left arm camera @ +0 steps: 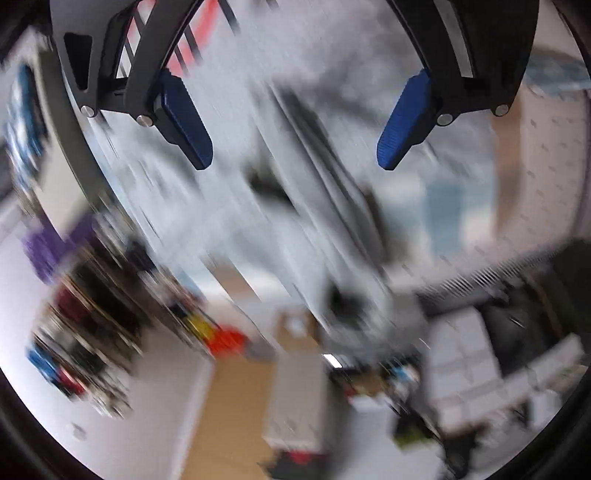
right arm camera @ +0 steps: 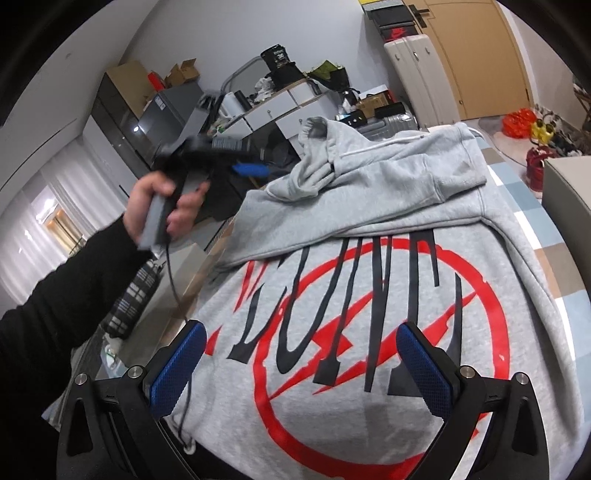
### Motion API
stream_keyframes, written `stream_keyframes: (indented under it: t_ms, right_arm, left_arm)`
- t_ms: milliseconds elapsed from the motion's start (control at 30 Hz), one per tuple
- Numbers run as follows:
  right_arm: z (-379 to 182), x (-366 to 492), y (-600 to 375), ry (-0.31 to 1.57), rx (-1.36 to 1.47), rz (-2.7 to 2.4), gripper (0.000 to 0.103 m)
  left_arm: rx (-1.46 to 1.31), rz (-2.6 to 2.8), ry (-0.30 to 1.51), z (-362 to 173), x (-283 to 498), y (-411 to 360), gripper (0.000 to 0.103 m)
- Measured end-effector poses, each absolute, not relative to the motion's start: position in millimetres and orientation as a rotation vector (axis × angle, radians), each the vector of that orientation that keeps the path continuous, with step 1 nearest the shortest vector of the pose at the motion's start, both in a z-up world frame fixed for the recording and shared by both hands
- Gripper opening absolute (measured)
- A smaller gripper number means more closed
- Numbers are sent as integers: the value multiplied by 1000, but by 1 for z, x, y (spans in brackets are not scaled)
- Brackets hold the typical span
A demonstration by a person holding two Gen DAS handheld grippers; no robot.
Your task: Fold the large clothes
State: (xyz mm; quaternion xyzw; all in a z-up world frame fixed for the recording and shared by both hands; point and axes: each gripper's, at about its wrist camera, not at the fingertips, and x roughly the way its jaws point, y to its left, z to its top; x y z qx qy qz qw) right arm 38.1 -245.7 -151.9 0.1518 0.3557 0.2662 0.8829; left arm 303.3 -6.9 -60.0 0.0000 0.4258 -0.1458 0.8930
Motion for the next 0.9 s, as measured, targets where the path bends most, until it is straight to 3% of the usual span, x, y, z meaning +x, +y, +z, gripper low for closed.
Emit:
stream_keyframes:
  t_ms: [233,433,467,500,533,567,767,900]
  right_arm:
    - [-155,38,-241,755,275,563,103]
    - [-157,41,-246,767,311,593,103]
    - [-157,42,-247,770,312,594,103]
    - [-158,43,-247,774,314,595,103]
    - [-160,45,-247,782,320,596,103]
    - [-162,47,-248,791,325,593,103]
    - [-164,49,-246,801,323,582,103]
    - [-155,40,-239,748,268,579,103]
  left_arm:
    - [-63,24,1023,-115,449,-3,88]
    - [-206,56,978,-127,487,13,86]
    - [-211,55,968,-126,474,12,70]
    - [-202,56,965,-123,475,13,30]
    - [-186,54,979,-119,481,8,11]
    - [-164,55,980,-112,468,8,3]
    - [64,67,575,-9,375,-29,3]
    - [178,-67,450,37,293,-48,3]
